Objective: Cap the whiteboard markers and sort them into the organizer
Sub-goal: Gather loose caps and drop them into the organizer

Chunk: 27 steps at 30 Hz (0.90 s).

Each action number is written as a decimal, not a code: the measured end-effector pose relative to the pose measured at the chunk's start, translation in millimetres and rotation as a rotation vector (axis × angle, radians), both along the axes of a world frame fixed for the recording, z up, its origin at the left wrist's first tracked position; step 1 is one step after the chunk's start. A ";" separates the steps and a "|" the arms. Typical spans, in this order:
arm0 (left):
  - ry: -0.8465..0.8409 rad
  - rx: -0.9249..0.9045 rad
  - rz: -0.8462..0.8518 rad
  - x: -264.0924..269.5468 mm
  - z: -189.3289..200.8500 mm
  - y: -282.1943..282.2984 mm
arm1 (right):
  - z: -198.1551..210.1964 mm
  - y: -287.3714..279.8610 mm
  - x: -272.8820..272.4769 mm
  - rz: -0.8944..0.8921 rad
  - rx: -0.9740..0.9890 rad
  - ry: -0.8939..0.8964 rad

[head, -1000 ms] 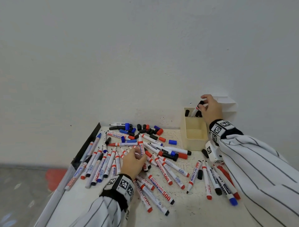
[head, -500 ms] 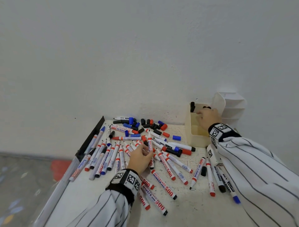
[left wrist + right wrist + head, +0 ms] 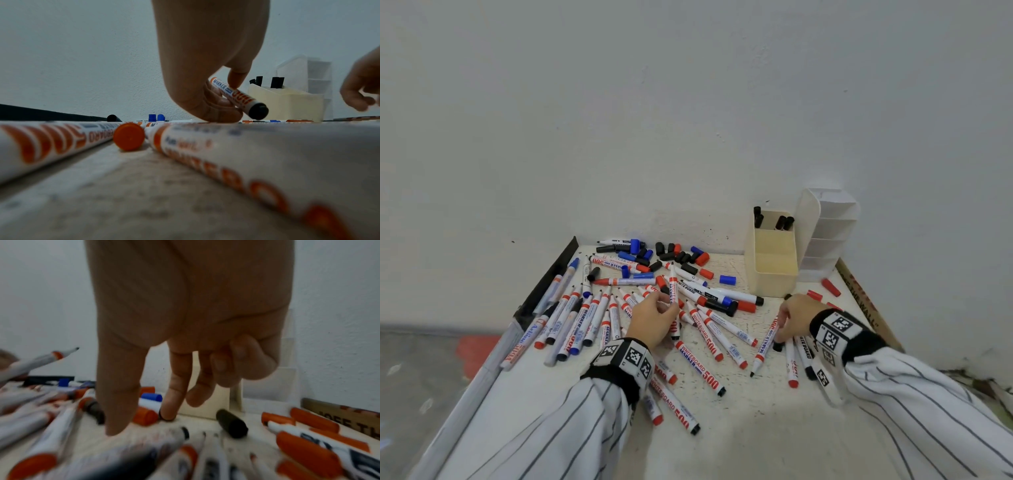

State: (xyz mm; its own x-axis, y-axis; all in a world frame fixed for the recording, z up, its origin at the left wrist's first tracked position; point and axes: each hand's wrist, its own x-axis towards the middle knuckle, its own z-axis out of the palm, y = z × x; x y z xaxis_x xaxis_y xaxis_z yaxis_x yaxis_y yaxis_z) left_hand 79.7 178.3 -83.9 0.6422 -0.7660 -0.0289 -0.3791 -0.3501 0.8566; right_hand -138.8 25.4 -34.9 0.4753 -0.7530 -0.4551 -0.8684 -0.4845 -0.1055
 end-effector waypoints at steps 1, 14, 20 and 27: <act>-0.006 -0.001 0.001 -0.1 0.0 -0.2 | -3.4 2.7 -0.8 0.003 -0.024 0.010; -0.030 -0.064 -0.068 -3.2 0.3 1.6 | -10.9 18.2 3.2 -0.141 -0.075 -0.298; -0.066 -0.097 -0.154 -4.9 0.4 1.9 | 8.3 23.3 21.5 -0.029 -0.119 -0.726; -0.072 -0.090 -0.205 -3.0 -1.2 1.4 | 13.7 36.4 51.2 0.017 -0.126 -0.867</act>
